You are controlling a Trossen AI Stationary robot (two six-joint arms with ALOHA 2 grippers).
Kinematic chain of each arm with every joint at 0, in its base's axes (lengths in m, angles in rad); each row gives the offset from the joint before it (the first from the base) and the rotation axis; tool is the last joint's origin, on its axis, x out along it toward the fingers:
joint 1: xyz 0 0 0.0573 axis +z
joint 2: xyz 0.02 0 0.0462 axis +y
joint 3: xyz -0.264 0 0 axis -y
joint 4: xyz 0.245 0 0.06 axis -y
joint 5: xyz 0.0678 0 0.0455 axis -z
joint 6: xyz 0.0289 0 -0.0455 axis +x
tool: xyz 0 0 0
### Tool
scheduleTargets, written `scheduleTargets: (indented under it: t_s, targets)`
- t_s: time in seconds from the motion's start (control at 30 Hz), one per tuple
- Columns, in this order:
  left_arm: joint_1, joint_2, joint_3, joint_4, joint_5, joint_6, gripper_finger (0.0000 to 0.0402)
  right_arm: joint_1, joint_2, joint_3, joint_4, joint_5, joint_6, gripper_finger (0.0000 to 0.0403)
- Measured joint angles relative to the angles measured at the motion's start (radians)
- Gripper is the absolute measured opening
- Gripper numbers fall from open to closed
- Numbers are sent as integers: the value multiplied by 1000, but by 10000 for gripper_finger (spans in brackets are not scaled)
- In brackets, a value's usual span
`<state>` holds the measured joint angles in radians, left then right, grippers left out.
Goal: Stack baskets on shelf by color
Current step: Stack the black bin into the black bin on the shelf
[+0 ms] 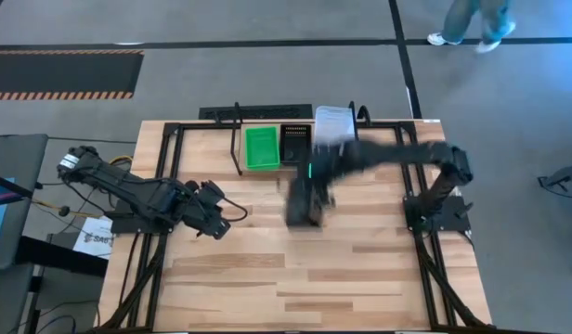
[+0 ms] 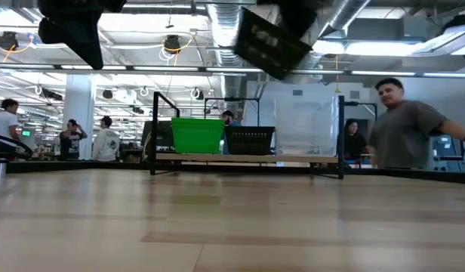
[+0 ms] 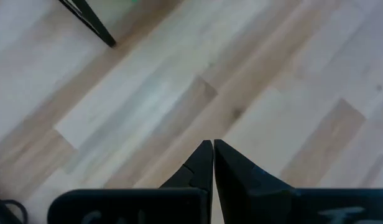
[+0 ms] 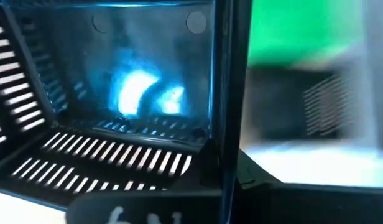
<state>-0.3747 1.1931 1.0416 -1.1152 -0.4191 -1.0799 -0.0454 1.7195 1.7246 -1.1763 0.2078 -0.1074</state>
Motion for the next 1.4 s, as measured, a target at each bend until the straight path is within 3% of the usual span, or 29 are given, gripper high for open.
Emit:
scheduleTargets:
  t_s: [0.13,0.27,0.5,0.77,1.03,1.4]
  targets:
    - [89,0,0,0,-10,60,0,-240,18,270,59,-140,-162,3]
    - [253,0,0,16,36,243,0,-430,91,473,51,-355,-157,2]
    - [605,0,13,211,294,704,0,-572,241,625,-53,-556,-200,1]
    - [775,1,43,254,303,831,0,-601,396,629,-121,-575,-351,1]
    - [794,5,43,253,303,763,0,-629,522,628,-162,-572,-495,1]
    - [793,5,43,253,302,721,0,-677,595,627,-192,-567,-600,1]
